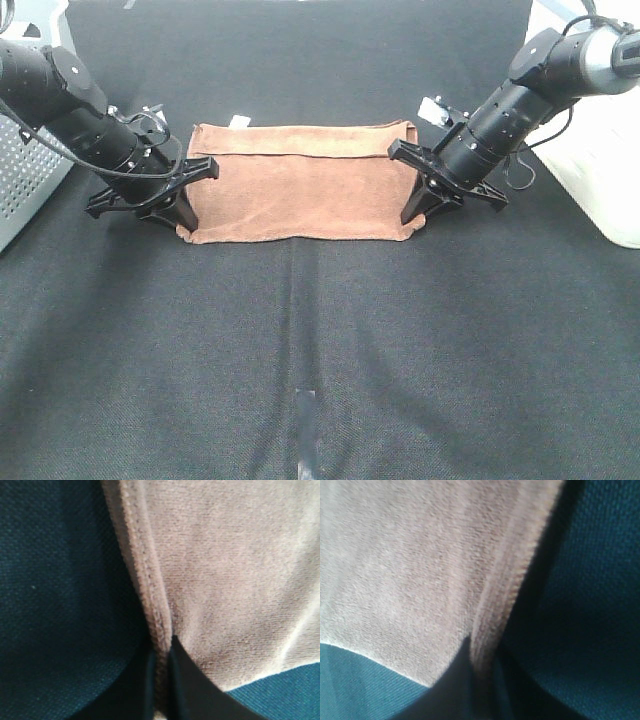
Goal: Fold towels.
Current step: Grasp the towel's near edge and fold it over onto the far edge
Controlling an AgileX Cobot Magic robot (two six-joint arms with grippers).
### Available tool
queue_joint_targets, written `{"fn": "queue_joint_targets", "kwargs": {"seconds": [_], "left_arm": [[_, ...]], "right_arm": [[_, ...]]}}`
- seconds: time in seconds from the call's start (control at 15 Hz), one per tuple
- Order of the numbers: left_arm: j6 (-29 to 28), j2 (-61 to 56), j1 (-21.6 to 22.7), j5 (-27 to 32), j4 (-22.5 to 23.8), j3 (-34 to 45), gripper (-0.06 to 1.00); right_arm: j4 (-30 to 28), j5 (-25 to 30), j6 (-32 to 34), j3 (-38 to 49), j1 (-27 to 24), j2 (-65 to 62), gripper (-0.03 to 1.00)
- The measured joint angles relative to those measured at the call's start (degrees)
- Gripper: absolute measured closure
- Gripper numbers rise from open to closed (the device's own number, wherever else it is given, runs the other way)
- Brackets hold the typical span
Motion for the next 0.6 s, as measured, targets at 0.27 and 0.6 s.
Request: {"fn": "queue_joint_targets", "kwargs": {"seconds": [0.27,0.6], "left_arm": [[0.0,-2.6,0.2,5.3,6.5,0.0,0.93],[0.0,-7.7,0.3,8.9,9.9,4.9,0.94]], "right_arm": [[-0.5,3.0,0.7,0.0,0.0,-0.3,0.97],[-0.5,4.5,1.0,7.4,0.1,-5.6,0.97]]}}
